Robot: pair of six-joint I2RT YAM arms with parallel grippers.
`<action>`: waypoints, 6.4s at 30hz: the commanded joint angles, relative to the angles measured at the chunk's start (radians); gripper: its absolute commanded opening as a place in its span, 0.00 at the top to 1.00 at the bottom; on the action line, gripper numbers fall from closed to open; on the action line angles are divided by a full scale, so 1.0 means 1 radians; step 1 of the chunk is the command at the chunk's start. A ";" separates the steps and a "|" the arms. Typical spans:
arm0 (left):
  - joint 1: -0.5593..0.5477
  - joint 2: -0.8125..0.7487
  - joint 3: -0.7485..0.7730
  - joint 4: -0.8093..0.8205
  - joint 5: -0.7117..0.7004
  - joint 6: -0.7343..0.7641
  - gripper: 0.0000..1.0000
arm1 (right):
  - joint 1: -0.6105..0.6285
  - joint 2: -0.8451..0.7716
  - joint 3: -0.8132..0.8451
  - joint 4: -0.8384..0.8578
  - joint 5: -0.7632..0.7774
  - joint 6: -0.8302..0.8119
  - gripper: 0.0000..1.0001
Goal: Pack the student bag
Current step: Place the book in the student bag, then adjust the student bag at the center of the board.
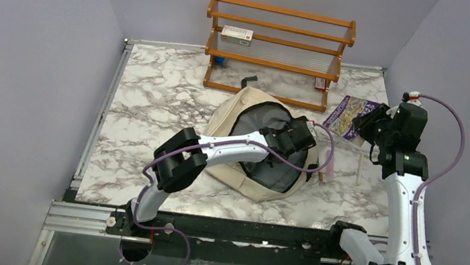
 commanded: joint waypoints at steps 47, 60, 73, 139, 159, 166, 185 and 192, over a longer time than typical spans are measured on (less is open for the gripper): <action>0.208 -0.313 0.035 0.115 0.436 -0.158 1.00 | 0.145 0.096 -0.332 0.493 -0.620 0.489 0.99; 0.208 -0.324 0.044 0.115 0.444 -0.169 1.00 | 0.308 0.264 -0.375 0.813 -0.503 0.623 0.99; 0.208 -0.333 0.042 0.112 0.451 -0.188 1.00 | 0.457 0.445 -0.388 1.116 -0.314 0.732 0.99; 0.208 -0.352 -0.043 0.118 0.409 -0.170 1.00 | 0.633 0.376 -0.282 0.631 0.193 0.262 0.33; 0.208 -0.313 -0.055 0.144 0.486 -0.185 0.67 | 0.611 0.079 -0.213 0.049 0.461 0.123 0.28; 0.217 -0.356 -0.094 0.169 0.459 -0.215 0.55 | 0.540 0.153 -0.147 -0.035 0.444 0.045 0.20; 0.276 -0.485 -0.295 0.276 0.422 -0.268 0.33 | 0.444 0.379 -0.164 0.138 0.203 -0.039 0.45; 0.278 -0.439 -0.323 0.292 0.488 -0.279 0.32 | 0.444 0.380 -0.175 0.131 0.193 -0.033 0.69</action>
